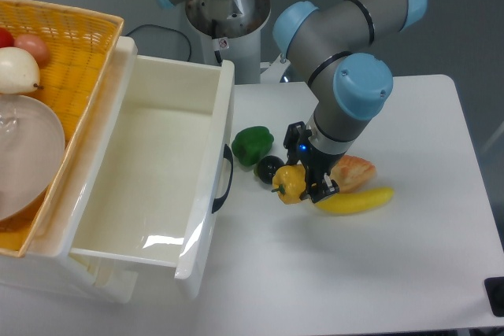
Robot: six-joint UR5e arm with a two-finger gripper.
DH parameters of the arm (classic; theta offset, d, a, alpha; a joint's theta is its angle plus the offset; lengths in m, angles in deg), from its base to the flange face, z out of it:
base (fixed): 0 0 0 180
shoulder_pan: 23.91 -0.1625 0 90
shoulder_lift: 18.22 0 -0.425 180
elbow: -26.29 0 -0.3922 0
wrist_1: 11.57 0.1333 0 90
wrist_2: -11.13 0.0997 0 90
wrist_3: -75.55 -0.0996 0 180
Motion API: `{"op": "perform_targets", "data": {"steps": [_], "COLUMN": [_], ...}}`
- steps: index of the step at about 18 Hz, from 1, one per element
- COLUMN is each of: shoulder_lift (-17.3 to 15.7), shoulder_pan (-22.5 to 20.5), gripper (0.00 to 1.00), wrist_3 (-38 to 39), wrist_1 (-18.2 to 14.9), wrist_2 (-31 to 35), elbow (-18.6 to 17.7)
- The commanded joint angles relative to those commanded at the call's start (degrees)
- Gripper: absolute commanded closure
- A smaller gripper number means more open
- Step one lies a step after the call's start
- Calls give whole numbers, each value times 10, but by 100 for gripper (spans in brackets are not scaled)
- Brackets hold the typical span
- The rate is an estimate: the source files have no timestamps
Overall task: Place the yellow pepper in the upper white drawer
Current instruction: 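Lower the gripper around the yellow bell pepper and close it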
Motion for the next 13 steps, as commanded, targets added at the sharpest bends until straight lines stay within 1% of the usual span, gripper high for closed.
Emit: {"op": "perform_targets", "data": {"steps": [2,6,10,13], "shoulder_lift": [-1,0,-1,-5], "shoulder_pan": [1,-3,-15,-18], "gripper": [58,58,58,58], "wrist_3": [1,6,11,14], "wrist_1": [0,-3,-3,-3], "wrist_2": [0,-3,-26,-27], "elbow": [-1,11,20,21]}}
